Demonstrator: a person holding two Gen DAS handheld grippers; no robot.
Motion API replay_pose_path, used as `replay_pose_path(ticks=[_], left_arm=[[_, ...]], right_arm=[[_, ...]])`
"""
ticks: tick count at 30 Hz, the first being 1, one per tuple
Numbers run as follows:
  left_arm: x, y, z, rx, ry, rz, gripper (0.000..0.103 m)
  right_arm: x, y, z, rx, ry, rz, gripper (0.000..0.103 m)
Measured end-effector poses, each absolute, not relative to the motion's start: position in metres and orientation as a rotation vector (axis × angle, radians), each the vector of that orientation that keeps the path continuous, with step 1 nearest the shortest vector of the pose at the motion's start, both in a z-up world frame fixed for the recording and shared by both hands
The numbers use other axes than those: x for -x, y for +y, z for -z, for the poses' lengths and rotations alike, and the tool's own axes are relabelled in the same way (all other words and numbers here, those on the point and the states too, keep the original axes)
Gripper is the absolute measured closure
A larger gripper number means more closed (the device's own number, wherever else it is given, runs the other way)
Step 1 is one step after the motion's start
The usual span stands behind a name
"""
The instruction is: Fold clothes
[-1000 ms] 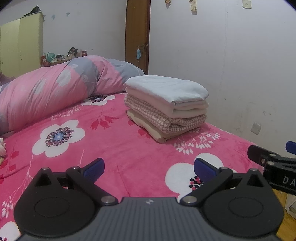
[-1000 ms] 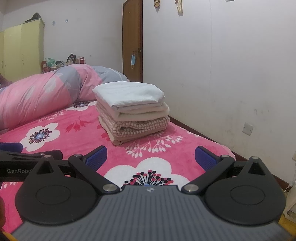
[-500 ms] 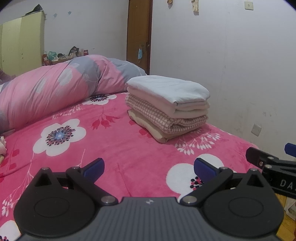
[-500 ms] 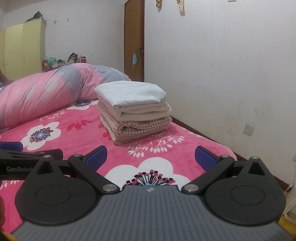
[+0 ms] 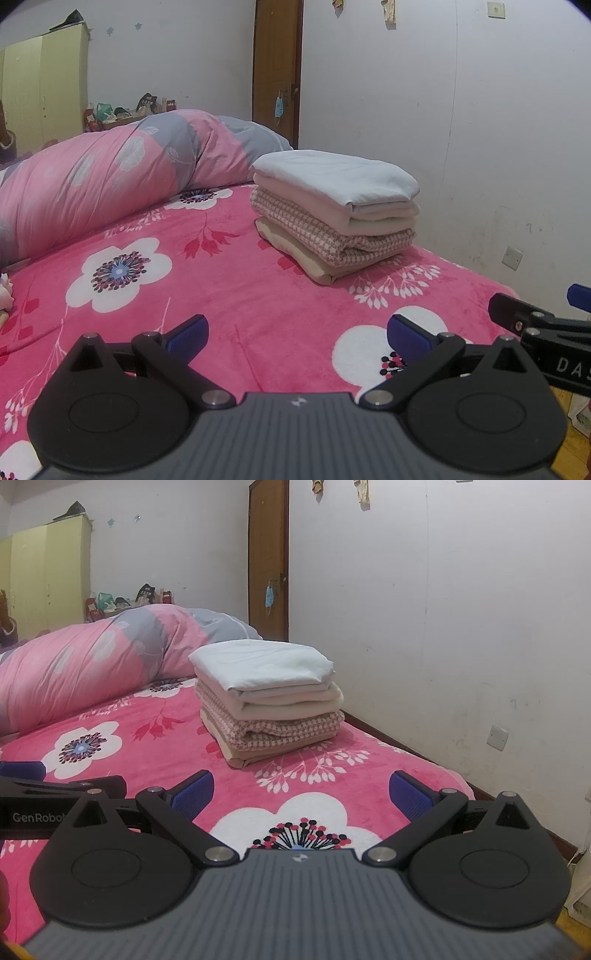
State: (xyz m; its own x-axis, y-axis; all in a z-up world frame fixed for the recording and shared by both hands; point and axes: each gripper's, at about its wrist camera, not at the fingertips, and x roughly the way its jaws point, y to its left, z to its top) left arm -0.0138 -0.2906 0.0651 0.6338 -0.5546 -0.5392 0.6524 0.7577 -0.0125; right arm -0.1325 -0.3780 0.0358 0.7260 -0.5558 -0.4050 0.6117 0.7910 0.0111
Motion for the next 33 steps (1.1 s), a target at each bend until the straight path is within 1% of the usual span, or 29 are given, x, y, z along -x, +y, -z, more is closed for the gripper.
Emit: replay_pose_path(ticks=[33], left_arm=[[0.0113, -0.2884, -0.0633, -0.196, 0.559, 0.692, 0.000]], right_arm=[[0.1295, -0.3788, -0.0315, -0.153, 0.408, 0.638, 0.001]])
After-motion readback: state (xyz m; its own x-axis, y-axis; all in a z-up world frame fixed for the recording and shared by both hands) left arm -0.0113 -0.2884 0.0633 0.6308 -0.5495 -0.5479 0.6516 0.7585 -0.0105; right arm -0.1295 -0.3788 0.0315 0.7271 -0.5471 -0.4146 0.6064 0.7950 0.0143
